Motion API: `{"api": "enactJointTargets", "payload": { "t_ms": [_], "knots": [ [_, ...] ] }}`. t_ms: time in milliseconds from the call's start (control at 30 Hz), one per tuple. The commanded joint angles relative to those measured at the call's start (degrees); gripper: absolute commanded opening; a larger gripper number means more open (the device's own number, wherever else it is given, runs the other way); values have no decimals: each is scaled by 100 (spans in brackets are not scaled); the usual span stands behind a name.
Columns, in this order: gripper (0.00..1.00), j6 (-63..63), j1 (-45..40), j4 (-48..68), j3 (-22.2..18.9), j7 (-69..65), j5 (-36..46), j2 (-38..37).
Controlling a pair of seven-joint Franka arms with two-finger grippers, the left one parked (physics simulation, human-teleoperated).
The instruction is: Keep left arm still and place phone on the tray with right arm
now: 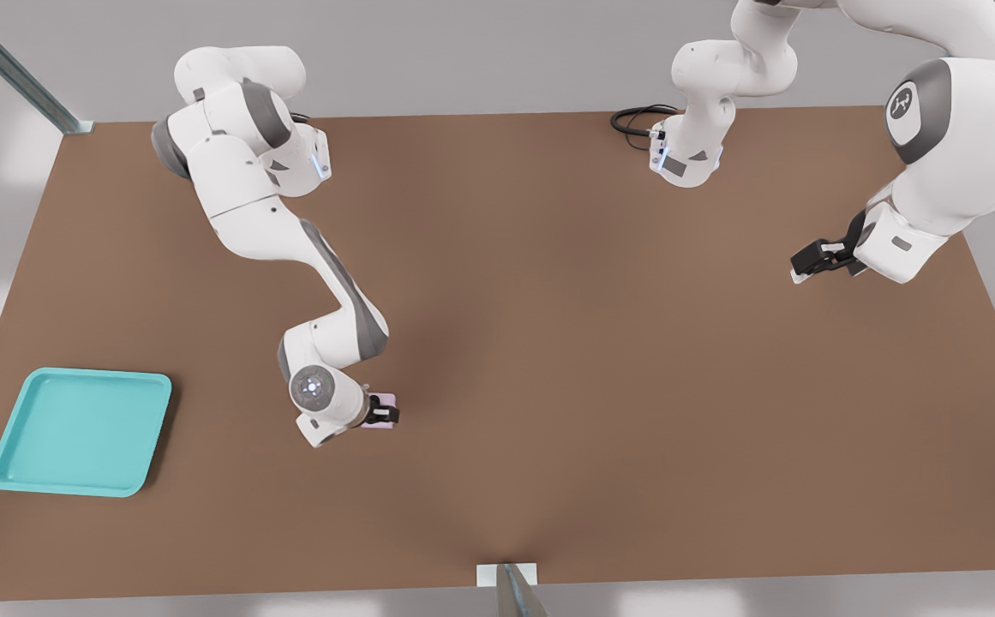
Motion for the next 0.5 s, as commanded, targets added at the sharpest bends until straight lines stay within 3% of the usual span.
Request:
{"api": "enactJointTargets", "payload": {
  "t_ms": [0,467],
  "knots": [
    [100,407,-2,-112,8,1323,9,-9],
    [100,574,-11,-420,78,734,1,96]
  ]
}}
